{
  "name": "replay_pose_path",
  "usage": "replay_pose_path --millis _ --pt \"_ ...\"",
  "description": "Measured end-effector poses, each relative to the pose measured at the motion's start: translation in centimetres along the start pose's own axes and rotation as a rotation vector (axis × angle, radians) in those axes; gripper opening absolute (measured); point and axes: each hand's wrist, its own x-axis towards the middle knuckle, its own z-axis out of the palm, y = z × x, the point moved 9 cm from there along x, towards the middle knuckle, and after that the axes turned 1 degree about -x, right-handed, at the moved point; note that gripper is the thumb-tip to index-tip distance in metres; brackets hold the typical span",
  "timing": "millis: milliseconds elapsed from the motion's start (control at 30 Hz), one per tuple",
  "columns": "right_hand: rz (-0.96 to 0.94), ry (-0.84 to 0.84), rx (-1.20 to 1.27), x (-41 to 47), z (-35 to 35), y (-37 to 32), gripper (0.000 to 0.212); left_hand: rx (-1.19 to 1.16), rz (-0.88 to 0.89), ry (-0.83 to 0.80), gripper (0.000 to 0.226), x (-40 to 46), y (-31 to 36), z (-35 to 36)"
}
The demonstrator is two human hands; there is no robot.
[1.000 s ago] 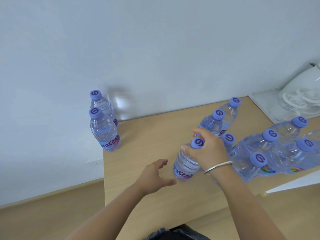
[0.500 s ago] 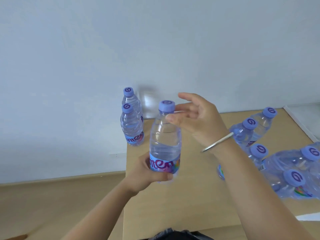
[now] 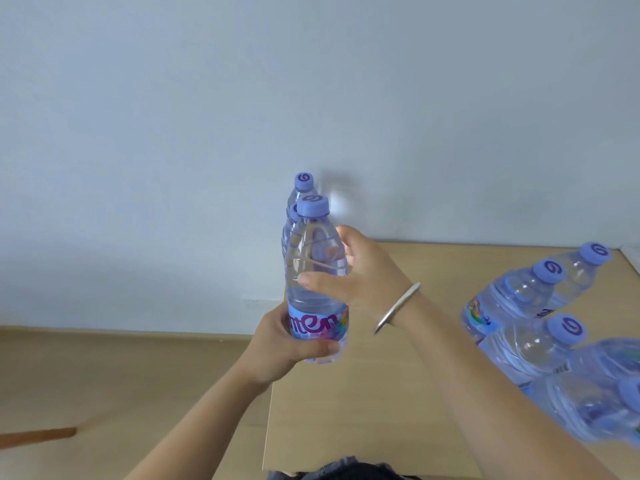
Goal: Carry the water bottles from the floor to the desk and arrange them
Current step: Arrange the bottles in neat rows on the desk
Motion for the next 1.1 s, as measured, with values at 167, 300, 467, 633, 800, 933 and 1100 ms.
replay_pose_path --millis 167,300,467,633,800,933,1100 --pt "0.002 0.101 -0.067 0.2 -0.7 -0.1 0.041 0.152 0.023 0.26 0.063 -0.6 0.1 -1.4" --pt "0.001 0.038 0.069 0.9 -1.0 -0.2 0.046 0.167 0.078 0.039 0.067 -0.8 1.0 -0.8" --pt "-0.03 -0.155 0.136 1.2 1.2 -0.1 0.049 0.101 0.12 0.104 0.058 -0.5 1.4 -2.6" --pt "-0.036 -0.143 -0.006 1.6 2.6 0.3 0.043 0.142 0.094 0.156 0.058 -0.1 -0.5 -3.4" --pt "-0.007 -0.127 -0.085 2.1 3.0 1.8 0.042 0.217 0.066 0.179 0.057 1.2 -2.0 -4.5" --pt "0.04 -0.158 -0.174 2.1 4.1 3.1 0.035 0.293 0.042 0.188 0.054 2.2 -3.2 -5.1" --pt "0.057 -0.115 -0.186 2.4 4.5 4.2 0.038 0.32 0.017 0.194 0.057 3.6 -4.6 -5.5"
